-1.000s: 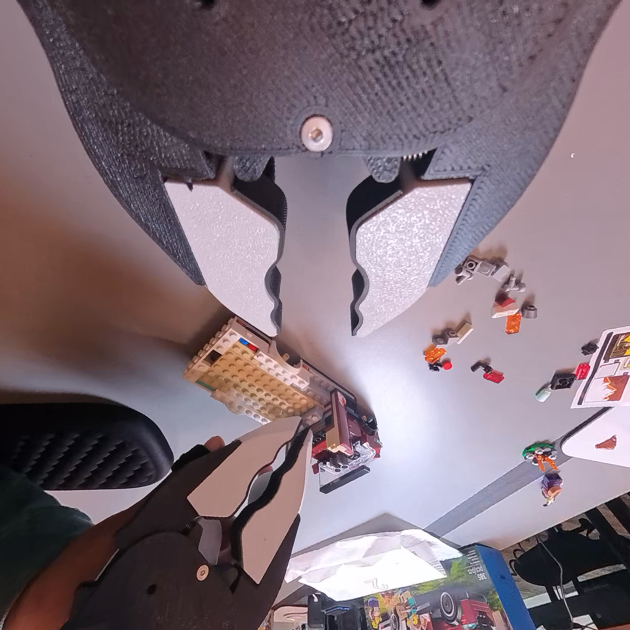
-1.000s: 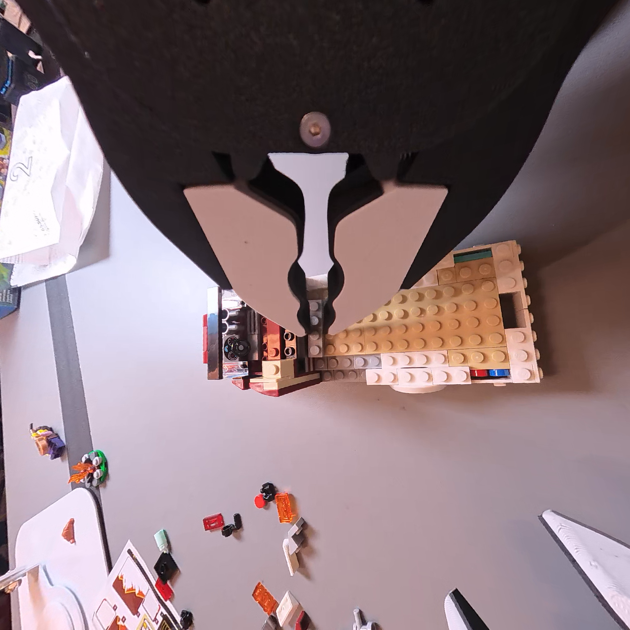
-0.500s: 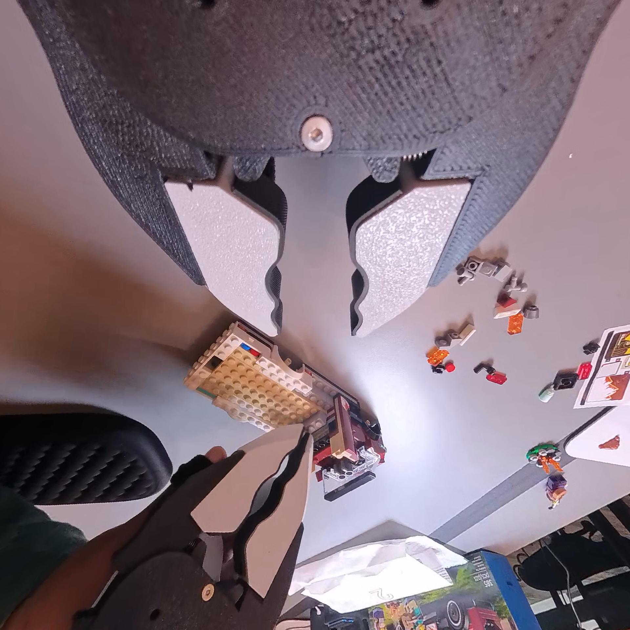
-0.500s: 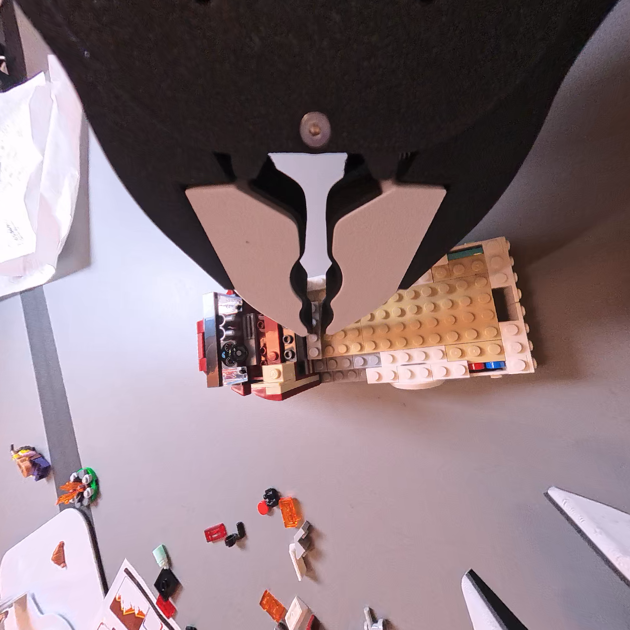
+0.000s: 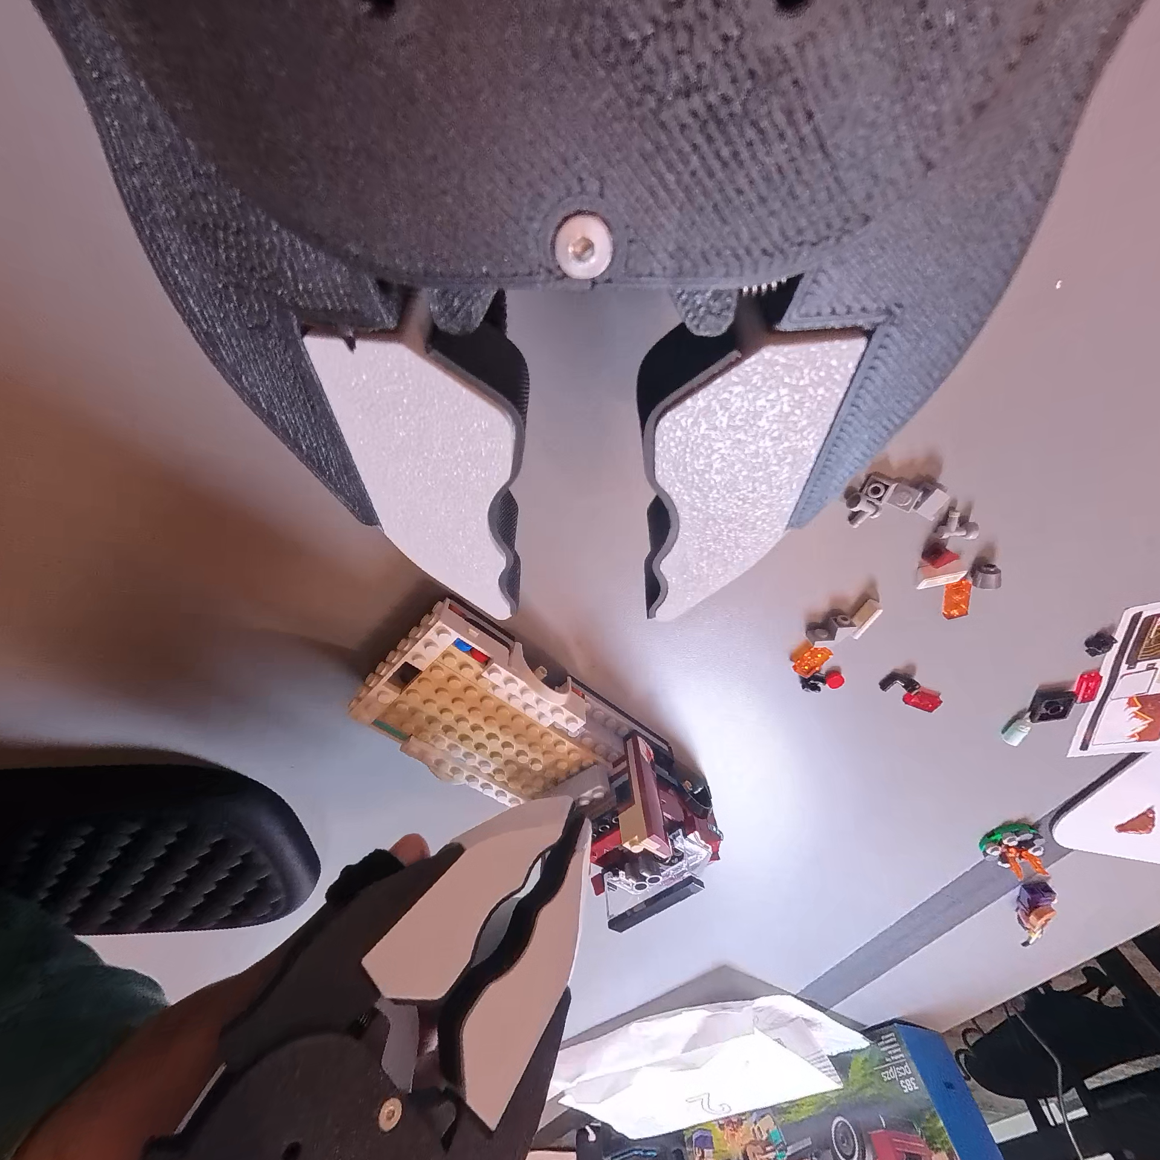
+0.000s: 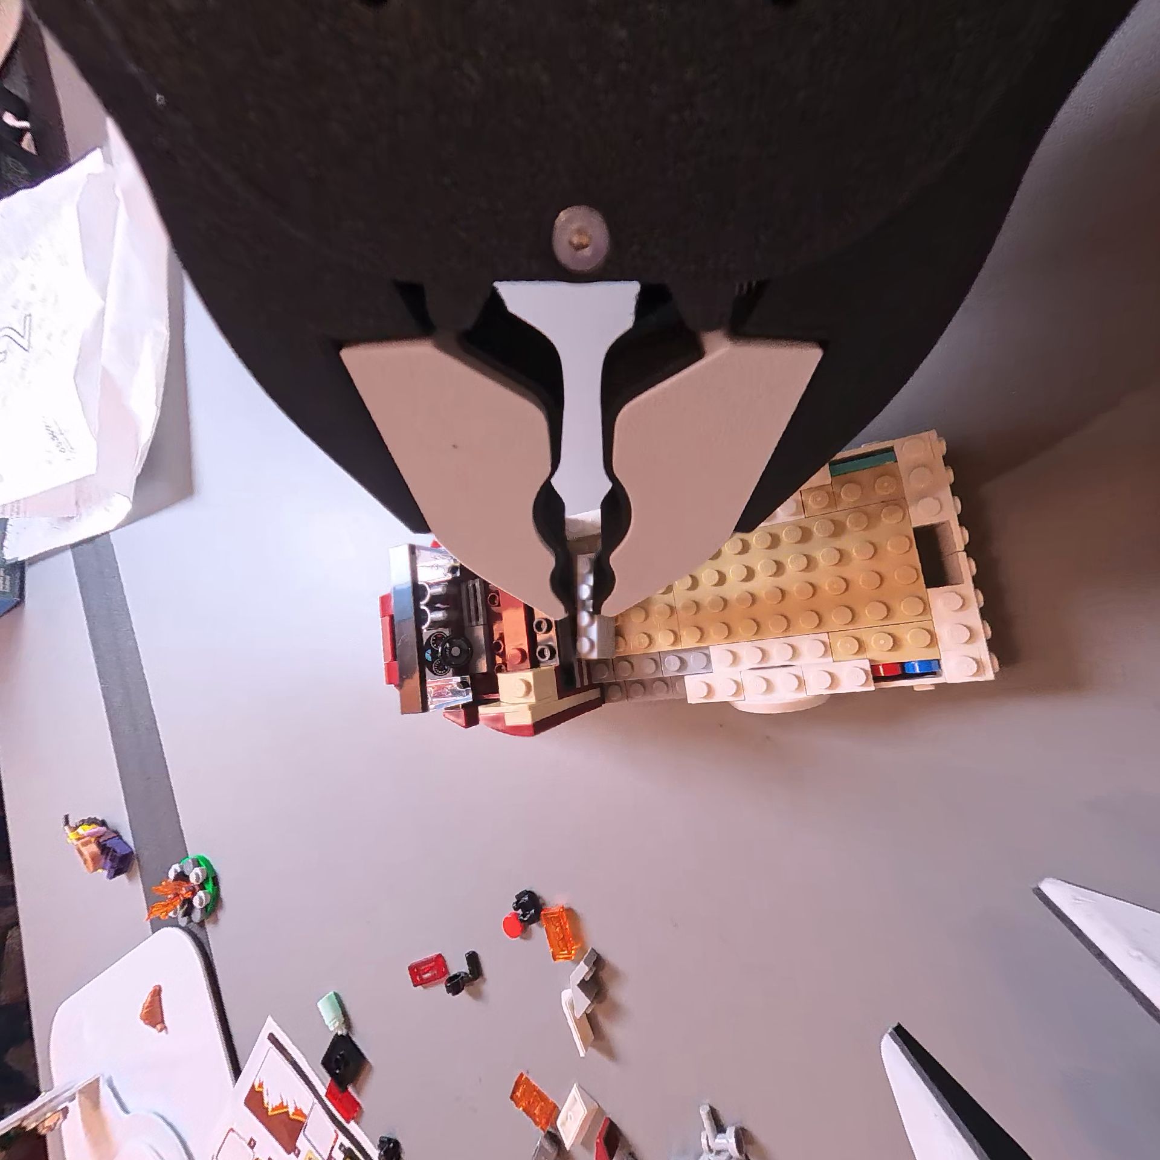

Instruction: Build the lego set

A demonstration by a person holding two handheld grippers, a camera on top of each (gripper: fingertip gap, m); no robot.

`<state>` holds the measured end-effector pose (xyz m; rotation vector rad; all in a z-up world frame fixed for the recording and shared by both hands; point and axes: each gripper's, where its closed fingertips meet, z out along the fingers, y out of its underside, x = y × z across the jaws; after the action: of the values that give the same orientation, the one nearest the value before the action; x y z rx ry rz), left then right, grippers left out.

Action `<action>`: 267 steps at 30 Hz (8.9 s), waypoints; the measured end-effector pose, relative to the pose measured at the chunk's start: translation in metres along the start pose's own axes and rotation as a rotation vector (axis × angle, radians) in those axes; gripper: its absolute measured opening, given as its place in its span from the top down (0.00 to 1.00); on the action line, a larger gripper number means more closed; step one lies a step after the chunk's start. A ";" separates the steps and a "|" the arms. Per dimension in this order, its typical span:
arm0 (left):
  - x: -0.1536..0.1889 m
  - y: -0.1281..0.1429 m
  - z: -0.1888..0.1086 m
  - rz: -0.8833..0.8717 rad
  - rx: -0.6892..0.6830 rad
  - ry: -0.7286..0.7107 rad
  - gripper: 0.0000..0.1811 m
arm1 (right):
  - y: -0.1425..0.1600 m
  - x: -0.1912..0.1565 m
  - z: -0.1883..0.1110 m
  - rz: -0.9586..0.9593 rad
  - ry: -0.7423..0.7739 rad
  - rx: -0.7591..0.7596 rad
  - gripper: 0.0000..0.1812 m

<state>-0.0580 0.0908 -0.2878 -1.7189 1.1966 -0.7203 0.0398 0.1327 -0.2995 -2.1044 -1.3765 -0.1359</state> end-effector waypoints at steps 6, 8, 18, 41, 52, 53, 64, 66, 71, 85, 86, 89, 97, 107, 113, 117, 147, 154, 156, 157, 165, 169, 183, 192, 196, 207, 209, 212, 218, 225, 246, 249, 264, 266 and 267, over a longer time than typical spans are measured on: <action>0.000 0.001 0.000 0.002 -0.004 0.002 0.79 | 0.000 -0.001 -0.002 0.019 -0.013 0.013 0.97; 0.000 0.001 0.000 0.003 -0.004 0.002 0.79 | 0.001 -0.002 -0.002 0.015 -0.012 0.013 0.97; 0.001 0.001 0.001 0.006 -0.006 0.004 0.79 | 0.000 -0.018 -0.006 -0.014 -0.093 0.010 0.97; 0.002 0.001 0.001 0.007 -0.006 0.011 0.79 | -0.003 0.015 -0.002 0.034 0.069 0.020 0.97; 0.002 0.001 0.000 0.007 -0.005 0.012 0.79 | -0.004 -0.007 0.004 -0.005 -0.055 0.032 0.93; 0.002 0.001 0.001 0.007 -0.006 0.012 0.79 | -0.002 -0.006 0.005 -0.003 -0.057 0.024 0.93; 0.009 -0.022 0.008 0.173 0.036 0.103 0.82 | -0.006 -0.015 -0.009 0.088 -0.242 0.111 0.97; 0.016 -0.032 0.013 0.263 0.052 0.149 0.83 | -0.017 -0.026 -0.027 0.171 -0.413 0.193 0.97; 0.029 -0.051 0.032 0.414 0.103 0.237 0.86 | -0.028 -0.036 -0.059 0.304 -0.739 0.279 0.97; 0.026 -0.062 0.045 0.237 0.129 0.336 0.94 | -0.024 -0.028 -0.062 0.357 -0.724 0.335 0.96; 0.025 -0.062 0.046 0.198 0.131 0.345 0.94 | -0.025 -0.026 -0.061 0.353 -0.695 0.342 0.95; 0.020 -0.062 0.047 0.124 0.139 0.348 0.95 | -0.028 -0.021 -0.061 0.334 -0.626 0.365 0.92; 0.017 -0.056 0.055 0.109 0.120 0.328 0.95 | -0.030 -0.020 -0.043 0.183 -0.453 0.303 0.95; 0.001 -0.028 0.067 0.074 -0.017 0.260 0.88 | -0.007 -0.009 -0.006 0.065 -0.218 0.039 0.96; 0.015 -0.018 0.065 0.067 -0.059 0.328 0.83 | 0.000 -0.002 0.006 0.018 -0.100 -0.051 0.96; 0.017 -0.011 0.068 0.068 -0.104 0.329 0.76 | 0.001 -0.002 0.009 0.012 -0.076 -0.063 0.96; 0.021 -0.005 0.070 0.008 -0.162 0.368 0.75 | -0.003 0.002 0.008 -0.042 -0.038 -0.107 0.95; 0.021 -0.005 0.070 0.007 -0.161 0.365 0.76 | -0.003 0.005 0.006 -0.034 -0.006 -0.083 0.95; 0.021 -0.005 0.070 0.007 -0.161 0.365 0.76 | -0.003 0.004 0.003 -0.032 -0.009 -0.077 0.95; 0.021 -0.005 0.070 0.006 -0.161 0.365 0.76 | -0.005 0.001 0.002 -0.025 -0.023 -0.067 0.95; 0.021 -0.005 0.070 0.010 -0.159 0.363 0.76 | -0.002 0.003 0.007 -0.020 0.009 -0.084 0.98; 0.021 -0.005 0.070 0.008 -0.160 0.364 0.76 | 0.000 0.004 0.007 -0.051 0.027 -0.098 0.98; 0.021 -0.005 0.070 0.004 -0.159 0.356 0.76 | 0.000 0.008 0.009 -0.029 0.006 -0.115 0.99; 0.017 -0.006 0.072 -0.017 -0.160 0.331 0.76 | -0.002 0.012 0.013 -0.007 -0.041 -0.145 1.00; 0.014 -0.006 0.073 -0.022 -0.159 0.326 0.76 | -0.003 0.013 0.015 -0.010 -0.060 -0.154 1.00; 0.011 -0.007 0.075 -0.032 -0.161 0.315 0.77 | -0.005 0.016 0.018 -0.017 -0.076 -0.143 1.00; 0.010 -0.007 0.074 -0.041 -0.159 0.313 0.77 | -0.005 0.017 0.018 -0.014 -0.065 -0.129 1.00; 0.008 -0.006 0.073 -0.058 -0.157 0.312 0.77 | -0.007 0.019 0.017 0.040 -0.016 -0.050 1.00; 0.010 -0.005 0.071 -0.029 -0.154 0.304 0.74 | -0.010 0.021 -0.034 0.292 0.015 0.246 0.89; 0.014 -0.005 0.072 -0.015 -0.157 0.310 0.74 | 0.016 -0.001 -0.031 0.470 -0.002 0.287 0.89; 0.021 -0.006 0.071 0.005 -0.155 0.323 0.74 | -0.002 0.014 0.013 0.273 0.067 0.035 1.00; 0.021 -0.006 0.071 -0.001 -0.154 0.323 0.74 | -0.002 0.014 0.014 0.271 0.051 0.027 1.00; 0.013 -0.006 0.071 -0.027 -0.152 0.306 0.74 | -0.007 0.027 -0.022 0.378 -0.022 0.372 0.72; 0.013 -0.006 0.071 -0.032 -0.153 0.314 0.74 | 0.004 0.032 -0.024 0.354 -0.025 0.390 0.66; 0.013 -0.006 0.070 -0.032 -0.153 0.316 0.74 | 0.007 0.033 -0.022 0.343 -0.046 0.408 0.66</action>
<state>0.0081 0.1030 -0.3132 -1.7973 1.4739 -0.9677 0.0665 0.1449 -0.2713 -1.9623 -0.9487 0.3100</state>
